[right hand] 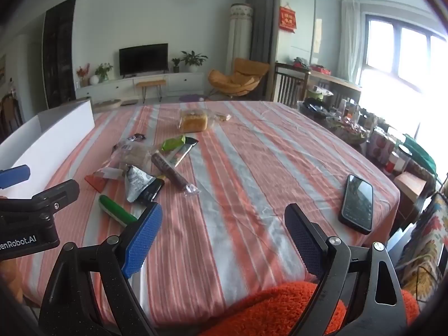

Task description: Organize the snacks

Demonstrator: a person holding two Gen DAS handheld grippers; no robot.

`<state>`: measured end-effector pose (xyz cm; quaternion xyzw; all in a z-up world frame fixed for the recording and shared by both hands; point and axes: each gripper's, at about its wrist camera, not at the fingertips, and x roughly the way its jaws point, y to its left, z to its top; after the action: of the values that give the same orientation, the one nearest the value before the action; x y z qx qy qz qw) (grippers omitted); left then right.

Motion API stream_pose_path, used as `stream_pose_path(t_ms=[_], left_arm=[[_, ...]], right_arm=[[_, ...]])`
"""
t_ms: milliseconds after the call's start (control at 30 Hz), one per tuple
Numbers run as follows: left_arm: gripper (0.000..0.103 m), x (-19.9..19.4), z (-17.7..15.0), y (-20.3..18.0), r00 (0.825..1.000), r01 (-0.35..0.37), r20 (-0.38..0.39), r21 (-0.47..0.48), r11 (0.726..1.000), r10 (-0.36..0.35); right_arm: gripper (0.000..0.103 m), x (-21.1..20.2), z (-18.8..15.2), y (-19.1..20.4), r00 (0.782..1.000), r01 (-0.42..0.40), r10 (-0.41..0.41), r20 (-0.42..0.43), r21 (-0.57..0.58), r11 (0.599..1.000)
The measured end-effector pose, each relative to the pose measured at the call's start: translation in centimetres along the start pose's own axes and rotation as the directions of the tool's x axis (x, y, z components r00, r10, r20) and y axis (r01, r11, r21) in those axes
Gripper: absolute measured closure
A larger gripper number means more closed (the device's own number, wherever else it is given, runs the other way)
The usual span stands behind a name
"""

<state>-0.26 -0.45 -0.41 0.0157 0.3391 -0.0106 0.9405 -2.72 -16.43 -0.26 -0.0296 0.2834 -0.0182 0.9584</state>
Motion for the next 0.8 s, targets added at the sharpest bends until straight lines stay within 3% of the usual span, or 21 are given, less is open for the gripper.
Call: stream_pose_path(t_ms=[800], left_arm=[[0.0,0.03,-0.11,-0.2,1.0,0.012,-0.004,-0.006,1.0,-0.012]], right_arm=[[0.012,0.13,-0.2,0.23,1.0,0.0,0.0,-0.004,-0.004,1.0]])
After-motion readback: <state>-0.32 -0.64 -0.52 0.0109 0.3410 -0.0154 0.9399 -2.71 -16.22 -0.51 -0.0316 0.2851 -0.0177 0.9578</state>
